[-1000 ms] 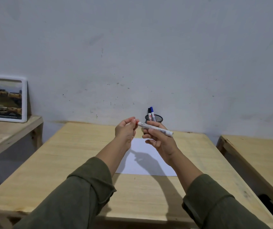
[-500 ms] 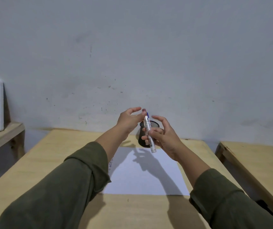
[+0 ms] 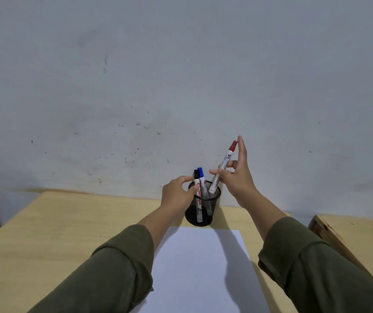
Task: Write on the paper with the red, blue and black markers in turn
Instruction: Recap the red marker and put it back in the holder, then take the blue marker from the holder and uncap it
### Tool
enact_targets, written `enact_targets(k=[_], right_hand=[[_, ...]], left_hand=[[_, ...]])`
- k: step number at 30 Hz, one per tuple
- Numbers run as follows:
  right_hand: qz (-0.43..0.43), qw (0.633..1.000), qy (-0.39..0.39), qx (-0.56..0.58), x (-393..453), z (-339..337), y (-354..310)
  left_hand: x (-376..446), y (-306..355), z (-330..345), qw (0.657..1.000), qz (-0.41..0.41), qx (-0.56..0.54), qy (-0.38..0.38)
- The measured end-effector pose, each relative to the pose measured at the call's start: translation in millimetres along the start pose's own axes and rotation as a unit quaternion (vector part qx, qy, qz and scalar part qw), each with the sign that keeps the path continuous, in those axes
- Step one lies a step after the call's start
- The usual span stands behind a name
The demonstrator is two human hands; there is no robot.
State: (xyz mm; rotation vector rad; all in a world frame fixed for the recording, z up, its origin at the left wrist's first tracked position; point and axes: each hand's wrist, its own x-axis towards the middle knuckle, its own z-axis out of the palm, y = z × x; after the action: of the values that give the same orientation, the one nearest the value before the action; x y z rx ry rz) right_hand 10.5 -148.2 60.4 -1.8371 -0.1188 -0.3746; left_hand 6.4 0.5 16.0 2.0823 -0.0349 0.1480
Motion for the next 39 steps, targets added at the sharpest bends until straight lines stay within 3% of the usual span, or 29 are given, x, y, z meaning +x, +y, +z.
enact_targets(k=[6,13,39], right_hand=[[-0.003,0.996,-0.002,-0.087,6,5,23],[-0.011,0.971,-0.059,-0.232,9,13,40],[-0.069,0.925,-0.1,-0.359,24,20,56]], left_hand=[[9,-11,15,1.0,-0.004,0.021,0.0],[9,-13,15,1.0,-0.005,0.004,0.01],[4,-10,14,0.999,-0.005,-0.038,0.004]])
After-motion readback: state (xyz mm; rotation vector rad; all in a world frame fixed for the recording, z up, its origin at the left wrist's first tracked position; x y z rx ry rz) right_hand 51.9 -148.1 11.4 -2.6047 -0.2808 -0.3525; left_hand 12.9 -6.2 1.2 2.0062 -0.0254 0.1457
